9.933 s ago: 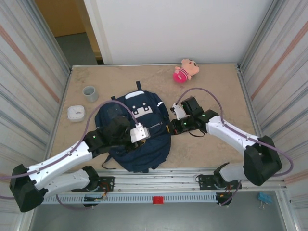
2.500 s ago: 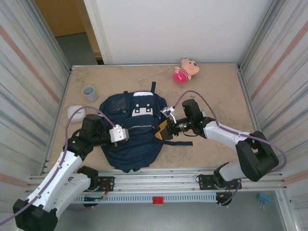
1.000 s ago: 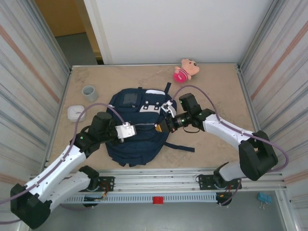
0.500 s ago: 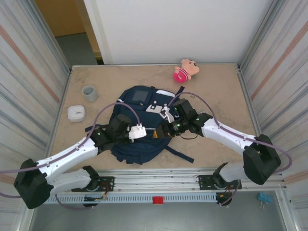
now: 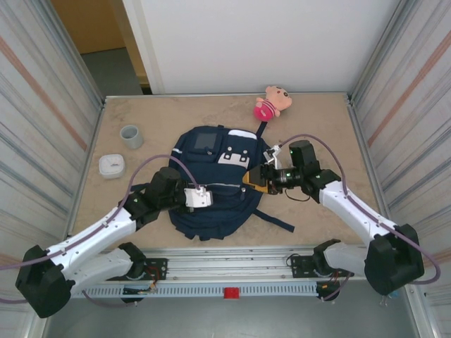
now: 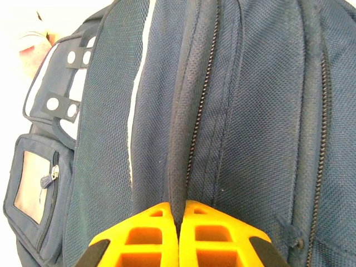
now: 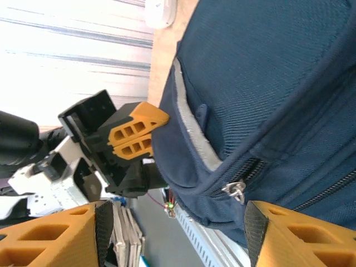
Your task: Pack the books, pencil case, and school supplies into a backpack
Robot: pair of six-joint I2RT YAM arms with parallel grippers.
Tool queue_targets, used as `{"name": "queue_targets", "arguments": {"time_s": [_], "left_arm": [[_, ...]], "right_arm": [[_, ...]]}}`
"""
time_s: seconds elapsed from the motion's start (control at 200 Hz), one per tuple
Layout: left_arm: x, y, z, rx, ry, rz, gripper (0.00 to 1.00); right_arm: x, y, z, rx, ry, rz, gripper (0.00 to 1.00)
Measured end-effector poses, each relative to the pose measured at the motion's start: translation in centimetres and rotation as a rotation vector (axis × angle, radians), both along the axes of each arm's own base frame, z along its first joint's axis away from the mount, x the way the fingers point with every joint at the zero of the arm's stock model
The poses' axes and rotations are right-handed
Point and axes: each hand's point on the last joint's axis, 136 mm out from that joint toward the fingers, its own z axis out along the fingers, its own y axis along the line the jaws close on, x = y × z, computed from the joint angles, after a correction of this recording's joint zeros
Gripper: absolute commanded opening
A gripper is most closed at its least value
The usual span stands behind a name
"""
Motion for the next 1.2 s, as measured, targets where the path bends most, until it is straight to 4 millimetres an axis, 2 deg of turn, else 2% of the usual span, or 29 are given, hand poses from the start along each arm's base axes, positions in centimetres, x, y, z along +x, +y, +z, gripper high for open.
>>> {"name": "queue_targets", "arguments": {"time_s": [0.225, 0.446, 0.566, 0.636, 0.772, 0.942, 1.072, 1.203], "left_arm": [[-0.1, 0.0, 0.0, -0.003, 0.003, -0.016, 0.0], [-0.1, -0.1, -0.1, -0.012, 0.014, -0.021, 0.0], [-0.1, -0.2, -0.1, -0.021, 0.023, -0.021, 0.0], [-0.1, -0.2, -0.1, -0.023, 0.025, -0.021, 0.0], [-0.1, -0.2, 0.0, -0.03, 0.032, -0.02, 0.0], [-0.2, -0.4, 0.2, -0.047, 0.04, -0.015, 0.0], [0.0, -0.3, 0.2, -0.05, 0.039, -0.006, 0.0], [0.5, -0.2, 0.1, -0.043, 0.045, 0.026, 0.0]], "right_arm": [[1.0, 0.3, -2.0, -0.023, 0.088, -0.033, 0.65], [-1.8, 1.8, -2.7, -0.11, -0.026, 0.077, 0.64], [-2.2, 2.2, -3.2, -0.148, -0.086, 0.103, 0.6], [-2.2, 2.3, -3.5, -0.173, -0.115, 0.107, 0.52], [-2.0, 2.2, -4.3, -0.233, -0.168, 0.105, 0.29], [-1.2, 1.5, -5.1, -0.304, -0.225, 0.085, 0.07], [-0.9, 1.1, -5.2, -0.333, -0.249, 0.074, 0.0], [-0.9, 0.7, -4.4, -0.347, -0.28, 0.06, 0.0]]}}
